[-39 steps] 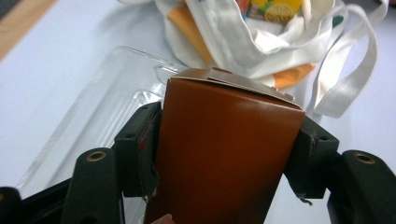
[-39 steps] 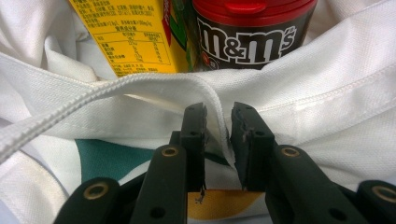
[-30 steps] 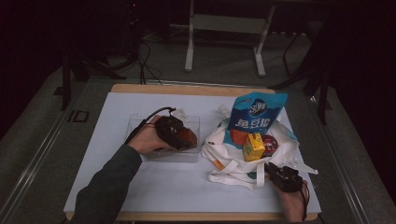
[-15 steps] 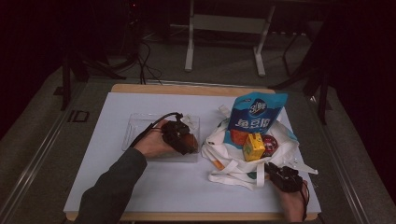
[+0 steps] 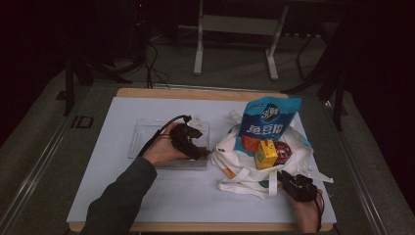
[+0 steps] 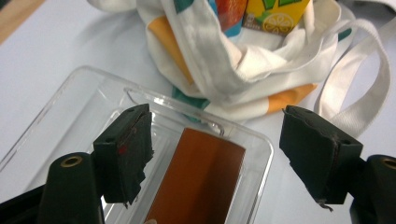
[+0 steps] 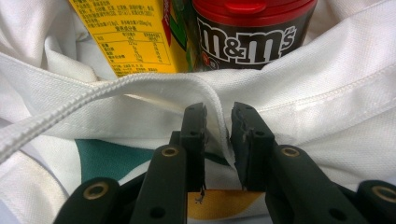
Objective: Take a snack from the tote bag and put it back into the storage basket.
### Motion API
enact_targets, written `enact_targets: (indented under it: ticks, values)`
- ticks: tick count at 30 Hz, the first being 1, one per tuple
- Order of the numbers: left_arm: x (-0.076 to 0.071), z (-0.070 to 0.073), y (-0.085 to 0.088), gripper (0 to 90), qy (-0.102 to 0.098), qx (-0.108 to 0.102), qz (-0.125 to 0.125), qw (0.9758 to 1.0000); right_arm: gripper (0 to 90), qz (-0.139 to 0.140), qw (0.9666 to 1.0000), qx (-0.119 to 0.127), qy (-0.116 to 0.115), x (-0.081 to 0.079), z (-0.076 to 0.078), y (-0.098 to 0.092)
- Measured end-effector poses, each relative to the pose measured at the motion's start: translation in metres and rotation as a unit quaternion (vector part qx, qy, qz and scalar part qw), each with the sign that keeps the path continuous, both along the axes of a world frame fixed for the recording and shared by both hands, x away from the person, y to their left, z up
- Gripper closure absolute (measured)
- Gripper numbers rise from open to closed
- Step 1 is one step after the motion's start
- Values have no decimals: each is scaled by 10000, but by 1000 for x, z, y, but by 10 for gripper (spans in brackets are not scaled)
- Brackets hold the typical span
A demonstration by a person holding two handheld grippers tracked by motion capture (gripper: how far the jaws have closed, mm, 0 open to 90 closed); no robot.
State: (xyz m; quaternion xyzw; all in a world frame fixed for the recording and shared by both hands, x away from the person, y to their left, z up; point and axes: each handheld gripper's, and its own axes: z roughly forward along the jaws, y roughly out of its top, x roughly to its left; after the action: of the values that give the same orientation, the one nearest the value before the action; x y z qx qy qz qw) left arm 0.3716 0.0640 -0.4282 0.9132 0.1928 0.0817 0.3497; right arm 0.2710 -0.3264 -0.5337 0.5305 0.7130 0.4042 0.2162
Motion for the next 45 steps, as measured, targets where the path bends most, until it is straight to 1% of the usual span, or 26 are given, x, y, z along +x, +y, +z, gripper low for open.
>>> enact_targets:
  ticks: [2,6,13,16,17,18,20,25,29,31,34,37,41,45]
  values:
    - [-1,1,-2,259,-41,-14,-22,10000,750,0,10000,6,-1,0,0,0]
    - [-5,4,-8,259,-116,-148,-52,9998,749,3,10000,17,8,0,0,0]
    - [-8,8,-18,268,-285,-247,-62,9993,748,8,10000,31,8,0,0,-1]
    - [-8,8,-21,269,-313,-338,-25,9989,747,7,10000,34,11,0,0,-1]
    - [-8,8,-21,269,-313,-338,-25,9989,747,7,10000,34,11,0,0,-1]
    - [-8,10,-24,269,-333,-475,23,9983,747,9,10000,31,10,0,0,-1]
    - [-9,11,-26,294,-343,-569,41,9978,748,10,10000,26,14,0,0,0]
    - [-12,14,-31,295,-449,-657,74,9968,747,10,10000,20,6,0,0,0]
    - [-12,14,-35,294,-513,-678,95,9963,747,11,10000,26,11,0,0,-1]
    - [-12,14,-37,294,-504,-713,117,9961,747,12,10000,23,9,1,0,-1]
    - [-13,14,-41,290,-529,-705,108,9960,747,13,10000,23,8,1,0,-1]
    - [-14,14,-46,287,-527,-775,111,9955,747,9,10000,20,7,0,0,0]
    - [-14,14,-53,286,-502,-831,44,9953,747,15,10000,14,-4,0,0,-1]
    - [-15,14,-60,285,-510,-842,-12,9951,747,20,10000,20,4,1,0,-1]
